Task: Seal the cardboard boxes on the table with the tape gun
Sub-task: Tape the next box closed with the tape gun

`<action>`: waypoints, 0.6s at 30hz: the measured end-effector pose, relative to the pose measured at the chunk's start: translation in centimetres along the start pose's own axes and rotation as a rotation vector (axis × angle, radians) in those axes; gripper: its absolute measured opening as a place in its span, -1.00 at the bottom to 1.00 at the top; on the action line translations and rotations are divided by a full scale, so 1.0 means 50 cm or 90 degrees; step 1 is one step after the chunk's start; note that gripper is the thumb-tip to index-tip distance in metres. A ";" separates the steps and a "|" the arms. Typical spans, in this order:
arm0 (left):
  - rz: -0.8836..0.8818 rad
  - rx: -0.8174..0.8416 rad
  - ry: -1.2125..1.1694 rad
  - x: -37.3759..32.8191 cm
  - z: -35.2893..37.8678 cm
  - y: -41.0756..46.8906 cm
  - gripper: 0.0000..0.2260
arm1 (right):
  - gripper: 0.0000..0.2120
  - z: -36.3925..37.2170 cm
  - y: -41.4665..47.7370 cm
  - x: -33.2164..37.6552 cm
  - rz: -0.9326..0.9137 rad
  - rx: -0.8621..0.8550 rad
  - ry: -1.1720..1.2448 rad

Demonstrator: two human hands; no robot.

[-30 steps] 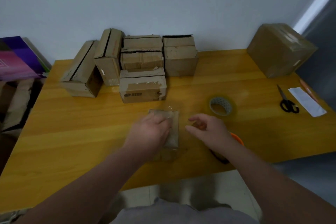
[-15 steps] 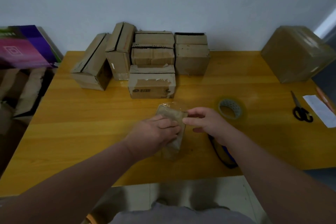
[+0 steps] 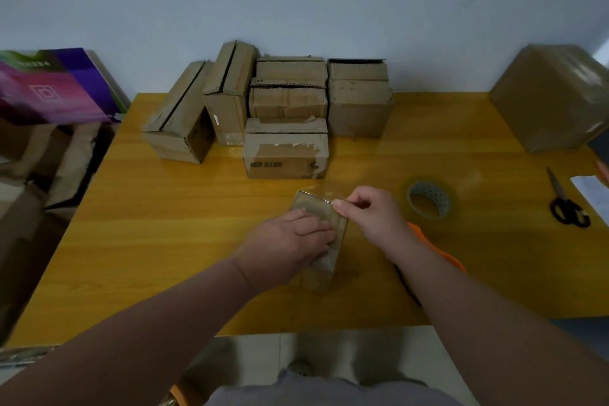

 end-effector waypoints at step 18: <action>-0.057 0.065 0.012 0.034 -0.008 -0.024 -0.65 | 0.10 0.041 -0.073 -0.016 -0.010 0.287 -0.332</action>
Point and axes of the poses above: each hand's wrist, its own y-axis towards the middle knuckle, its own z-axis out of the palm, x = y × z, the point moved 10 cm from there along y, towards the middle knuckle, and after that the axes turned 7 degrees about z, right-handed, at the moved point
